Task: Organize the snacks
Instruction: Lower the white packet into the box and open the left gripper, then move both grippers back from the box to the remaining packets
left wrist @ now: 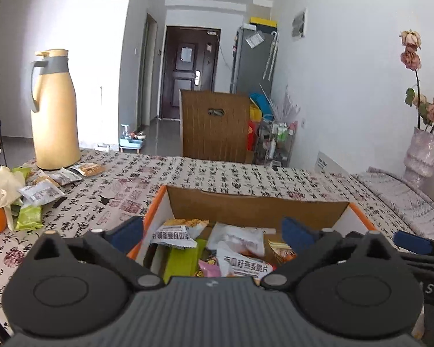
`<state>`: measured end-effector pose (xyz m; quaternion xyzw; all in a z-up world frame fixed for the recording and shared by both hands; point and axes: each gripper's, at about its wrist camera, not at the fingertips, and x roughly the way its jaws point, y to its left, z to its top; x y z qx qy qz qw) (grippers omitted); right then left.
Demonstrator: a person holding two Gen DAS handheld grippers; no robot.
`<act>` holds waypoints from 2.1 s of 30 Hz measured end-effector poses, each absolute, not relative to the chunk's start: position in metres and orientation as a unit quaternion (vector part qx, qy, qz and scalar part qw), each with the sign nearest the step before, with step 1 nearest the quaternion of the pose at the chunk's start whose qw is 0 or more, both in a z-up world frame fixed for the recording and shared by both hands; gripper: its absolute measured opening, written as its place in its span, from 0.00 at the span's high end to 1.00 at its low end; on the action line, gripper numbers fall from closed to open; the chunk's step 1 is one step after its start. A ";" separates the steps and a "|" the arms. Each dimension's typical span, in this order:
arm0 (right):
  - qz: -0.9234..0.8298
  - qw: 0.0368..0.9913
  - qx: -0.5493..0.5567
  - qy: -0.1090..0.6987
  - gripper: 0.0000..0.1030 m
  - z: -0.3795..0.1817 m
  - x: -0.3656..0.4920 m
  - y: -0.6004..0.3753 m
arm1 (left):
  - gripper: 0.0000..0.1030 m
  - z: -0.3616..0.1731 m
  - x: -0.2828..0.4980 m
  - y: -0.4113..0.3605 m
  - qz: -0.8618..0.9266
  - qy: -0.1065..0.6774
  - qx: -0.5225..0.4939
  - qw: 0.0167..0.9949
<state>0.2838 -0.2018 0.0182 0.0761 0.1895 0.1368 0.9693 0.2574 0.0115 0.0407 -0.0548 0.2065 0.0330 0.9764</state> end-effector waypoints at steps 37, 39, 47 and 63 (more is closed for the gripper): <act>0.151 0.966 0.060 0.199 0.00 0.032 0.203 -0.205 | 0.00 0.057 0.182 0.015 0.031 0.198 -0.059 0.978; 0.154 0.965 0.055 0.203 0.00 0.029 0.192 -0.204 | 0.00 0.053 0.172 0.019 0.037 0.202 -0.060 0.977; 0.156 0.960 0.044 0.228 0.00 0.014 0.155 -0.198 | 0.00 0.028 0.133 0.036 0.050 0.218 -0.068 0.972; 0.144 0.944 -0.001 0.297 0.00 -0.015 0.142 -0.179 | 0.00 -0.006 0.117 0.053 0.044 0.264 -0.079 0.960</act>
